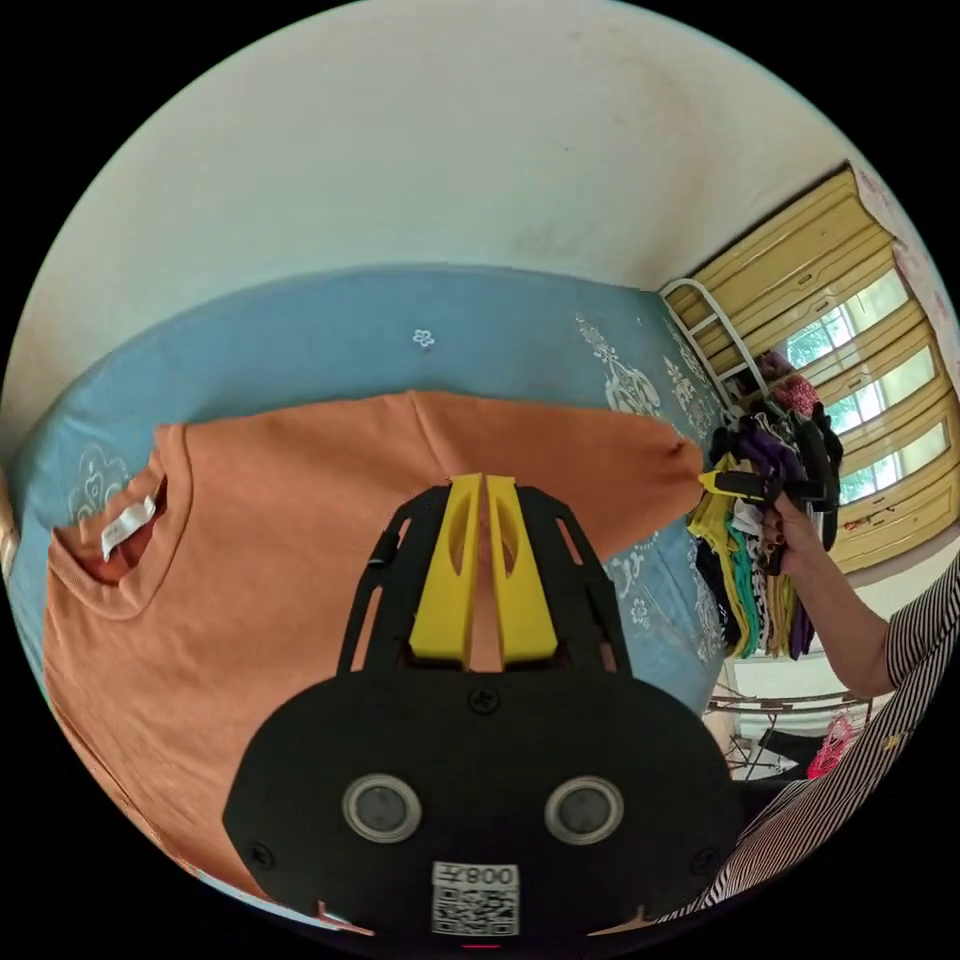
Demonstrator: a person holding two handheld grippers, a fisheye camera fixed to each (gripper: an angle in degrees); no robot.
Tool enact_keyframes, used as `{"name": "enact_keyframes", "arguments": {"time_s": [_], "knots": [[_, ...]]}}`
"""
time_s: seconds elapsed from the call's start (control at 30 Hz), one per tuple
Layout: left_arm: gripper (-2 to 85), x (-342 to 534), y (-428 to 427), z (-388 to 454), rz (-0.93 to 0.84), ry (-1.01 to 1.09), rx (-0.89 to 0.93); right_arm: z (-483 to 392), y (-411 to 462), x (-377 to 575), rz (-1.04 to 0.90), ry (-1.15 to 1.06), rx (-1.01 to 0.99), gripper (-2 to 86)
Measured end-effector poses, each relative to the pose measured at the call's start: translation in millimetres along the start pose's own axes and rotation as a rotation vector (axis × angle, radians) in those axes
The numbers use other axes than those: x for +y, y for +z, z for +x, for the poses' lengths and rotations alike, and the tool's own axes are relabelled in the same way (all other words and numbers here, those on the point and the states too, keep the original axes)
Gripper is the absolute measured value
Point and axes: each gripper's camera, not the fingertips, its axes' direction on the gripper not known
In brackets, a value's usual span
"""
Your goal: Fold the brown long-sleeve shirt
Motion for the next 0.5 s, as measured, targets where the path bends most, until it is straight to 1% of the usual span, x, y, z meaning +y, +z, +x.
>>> {"name": "enact_keyframes", "arguments": {"time_s": [0.1, 0.17, 0.3, 0.4, 0.43, 0.47, 0.5], "knots": [[1.1, 12, -9, -31, -0.024, -0.094, -0.048, -19, 10, -1, 0.002, -0.008, 0.054, 3.0], [1.2, 18, -23, -50, 0.002, -0.137, -0.081, -43, 9, -1, 0.022, -0.032, 0.115, 3.9], [1.5, 30, -51, -77, 0.054, -0.211, -0.124, -76, -7, 5, 0.101, -0.046, 0.142, 4.0], [1.7, 47, -76, -103, 0.082, -0.284, -0.176, -105, -14, 7, 0.142, -0.066, 0.094, 4.4], [1.7, 53, -87, -114, 0.087, -0.306, -0.216, -127, -8, 3, 0.138, -0.126, 0.037, 4.9], [1.7, 59, -96, -126, 0.084, -0.33, -0.255, -158, 6, -7, 0.095, -0.213, -0.01, 5.5], [1.7, 62, -101, -132, 0.083, -0.346, -0.27, -175, 15, -14, 0.073, -0.262, -0.025, 5.9]]}}
